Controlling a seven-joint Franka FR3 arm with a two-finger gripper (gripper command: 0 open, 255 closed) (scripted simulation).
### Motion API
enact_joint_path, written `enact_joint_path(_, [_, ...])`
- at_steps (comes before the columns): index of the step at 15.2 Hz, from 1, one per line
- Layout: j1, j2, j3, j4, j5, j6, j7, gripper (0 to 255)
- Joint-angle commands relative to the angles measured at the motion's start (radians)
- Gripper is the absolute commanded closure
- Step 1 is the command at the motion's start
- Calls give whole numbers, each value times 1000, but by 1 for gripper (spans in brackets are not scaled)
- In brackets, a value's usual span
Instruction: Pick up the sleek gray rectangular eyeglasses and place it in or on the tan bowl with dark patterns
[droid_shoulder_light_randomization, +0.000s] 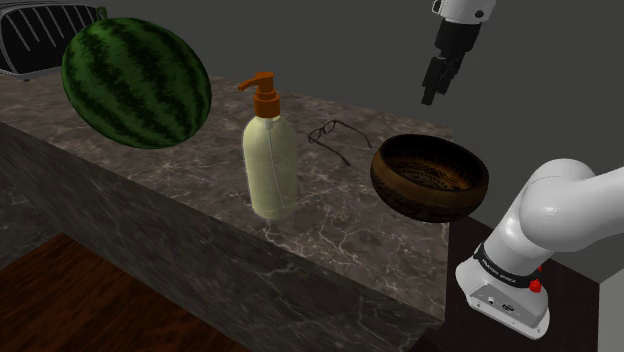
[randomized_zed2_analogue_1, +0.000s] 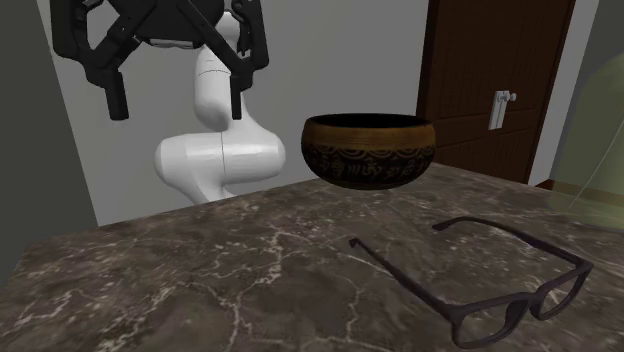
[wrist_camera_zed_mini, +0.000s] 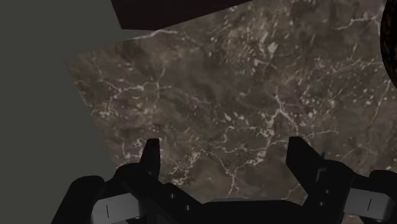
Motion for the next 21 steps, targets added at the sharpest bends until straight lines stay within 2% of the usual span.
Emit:
enact_joint_path(1, [0, 0, 0, 0, 0, 0, 0, 0])
enact_joint_path(8, [38, 236, 66, 97, 119, 53, 123, 0])
enact_joint_path(14, [68, 453, 110, 221, 208, 84, 212, 0])
enact_joint_path(21, [74, 453, 120, 140, 218, 164, 214, 0])
